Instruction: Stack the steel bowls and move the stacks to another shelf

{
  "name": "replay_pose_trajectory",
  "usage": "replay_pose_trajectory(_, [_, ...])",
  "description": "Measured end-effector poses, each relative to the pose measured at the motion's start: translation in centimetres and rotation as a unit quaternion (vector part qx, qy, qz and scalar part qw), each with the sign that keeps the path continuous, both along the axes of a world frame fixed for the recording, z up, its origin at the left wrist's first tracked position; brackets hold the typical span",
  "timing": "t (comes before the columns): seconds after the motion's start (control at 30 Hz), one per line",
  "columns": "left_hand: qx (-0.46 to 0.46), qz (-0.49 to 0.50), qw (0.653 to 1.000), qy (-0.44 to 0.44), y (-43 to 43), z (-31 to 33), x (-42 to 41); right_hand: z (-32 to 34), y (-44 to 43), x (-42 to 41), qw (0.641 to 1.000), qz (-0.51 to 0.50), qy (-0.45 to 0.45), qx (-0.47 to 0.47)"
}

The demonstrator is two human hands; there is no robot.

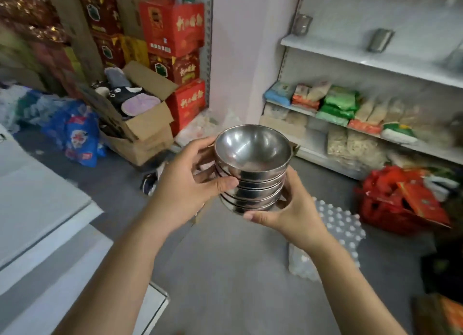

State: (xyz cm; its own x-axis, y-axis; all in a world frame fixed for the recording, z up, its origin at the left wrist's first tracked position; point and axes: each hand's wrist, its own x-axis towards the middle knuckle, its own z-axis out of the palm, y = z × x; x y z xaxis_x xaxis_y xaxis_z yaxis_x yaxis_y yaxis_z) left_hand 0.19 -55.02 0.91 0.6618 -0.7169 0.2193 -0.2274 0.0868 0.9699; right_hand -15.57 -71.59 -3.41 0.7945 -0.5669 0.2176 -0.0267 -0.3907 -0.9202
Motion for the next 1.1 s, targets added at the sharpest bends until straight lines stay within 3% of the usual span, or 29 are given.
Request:
replay_pose_trajectory(0.33, [0.056,-0.122,0.990,-0.030,-15.9,-0.5,2.1,-1.4,-11.2,-1.9,0.992,-0.129,-0.006,0.018])
replay_pose_trajectory(0.77, [0.046,-0.188,0.979,-0.061,-36.2,3.1,17.1,0.5,-28.4,12.8,0.977,-0.208,-0.042,0.018])
replay_pose_trajectory(1.1, [0.041,-0.227,0.973,-0.021,-50.2,1.7,23.1,-0.8,-40.9,18.2,0.967,-0.251,-0.044,0.022])
